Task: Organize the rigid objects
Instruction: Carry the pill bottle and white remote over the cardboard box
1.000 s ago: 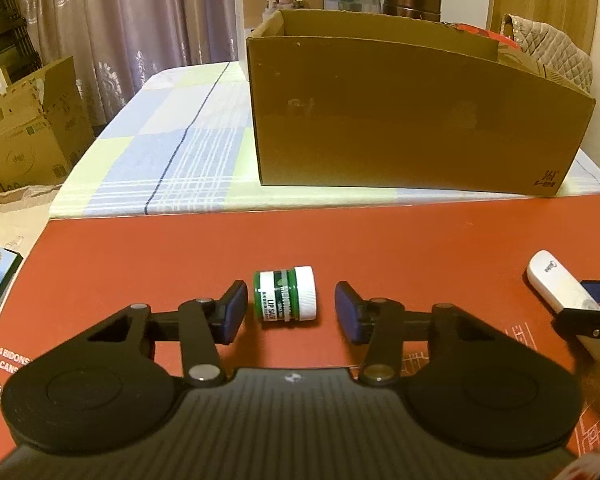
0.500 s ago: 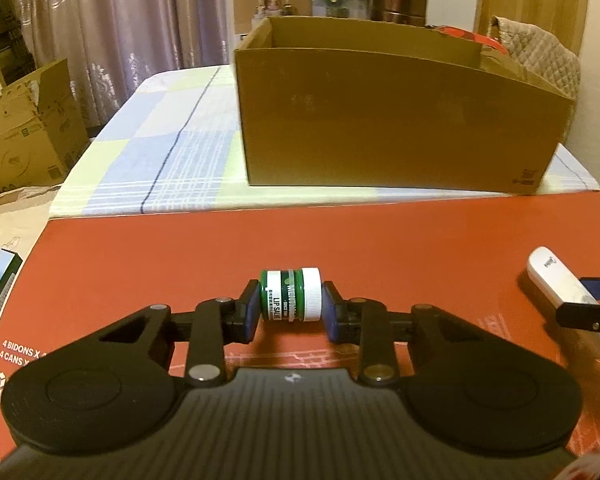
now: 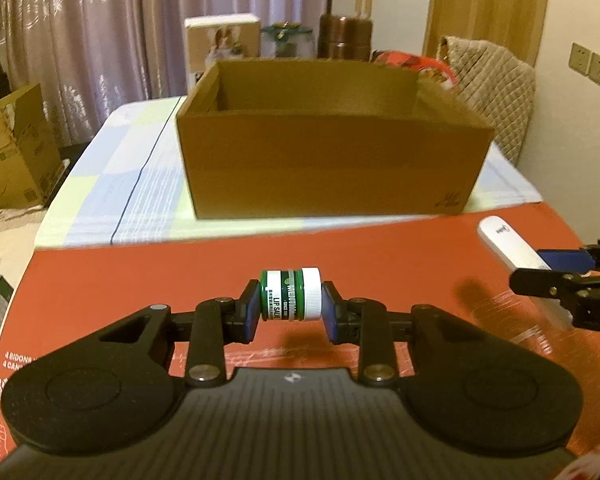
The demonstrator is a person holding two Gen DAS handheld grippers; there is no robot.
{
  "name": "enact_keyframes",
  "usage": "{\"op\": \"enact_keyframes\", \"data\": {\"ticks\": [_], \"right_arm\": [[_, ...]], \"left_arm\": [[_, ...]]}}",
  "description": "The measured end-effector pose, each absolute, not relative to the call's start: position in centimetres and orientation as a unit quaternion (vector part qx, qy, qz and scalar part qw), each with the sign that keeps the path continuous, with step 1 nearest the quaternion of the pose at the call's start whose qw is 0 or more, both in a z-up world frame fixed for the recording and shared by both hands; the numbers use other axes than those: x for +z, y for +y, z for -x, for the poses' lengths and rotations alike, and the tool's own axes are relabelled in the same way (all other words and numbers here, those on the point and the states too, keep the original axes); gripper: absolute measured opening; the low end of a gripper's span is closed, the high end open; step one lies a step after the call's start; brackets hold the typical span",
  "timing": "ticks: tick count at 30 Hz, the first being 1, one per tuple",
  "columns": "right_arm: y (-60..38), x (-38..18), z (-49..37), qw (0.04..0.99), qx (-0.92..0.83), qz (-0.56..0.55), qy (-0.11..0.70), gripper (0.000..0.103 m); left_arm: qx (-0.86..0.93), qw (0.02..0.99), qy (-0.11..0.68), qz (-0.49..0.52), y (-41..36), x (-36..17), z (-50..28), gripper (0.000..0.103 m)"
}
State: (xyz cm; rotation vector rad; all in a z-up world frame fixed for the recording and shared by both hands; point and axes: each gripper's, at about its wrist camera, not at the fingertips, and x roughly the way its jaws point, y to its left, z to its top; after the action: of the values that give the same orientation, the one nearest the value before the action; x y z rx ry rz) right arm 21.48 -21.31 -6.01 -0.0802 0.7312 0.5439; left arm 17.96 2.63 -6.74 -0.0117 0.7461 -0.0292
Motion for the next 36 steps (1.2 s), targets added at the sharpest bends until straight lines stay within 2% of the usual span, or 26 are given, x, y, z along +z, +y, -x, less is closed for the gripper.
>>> {"op": "enact_keyframes", "data": {"ticks": [17,28,36], "right_arm": [[-23.4,1.0,-23.5,0.914,0.248,0.013,0.322,0.038],[-23.8,5.9,-29.7,0.922,0.238,0.006,0.306,0.038],[-21.2,6.9,-35.5,0.916,0.242,0.015,0.32,0.038]], "left_arm": [[-0.079,0.941,0.328,0.004,-0.2,0.2,-21.2,0.027],[-0.098,0.943,0.317,0.006,0.8,3.4,-26.9,0.027],[-0.067,0.944,0.323,-0.006,4.0,4.7,-32.6,0.027]]}}
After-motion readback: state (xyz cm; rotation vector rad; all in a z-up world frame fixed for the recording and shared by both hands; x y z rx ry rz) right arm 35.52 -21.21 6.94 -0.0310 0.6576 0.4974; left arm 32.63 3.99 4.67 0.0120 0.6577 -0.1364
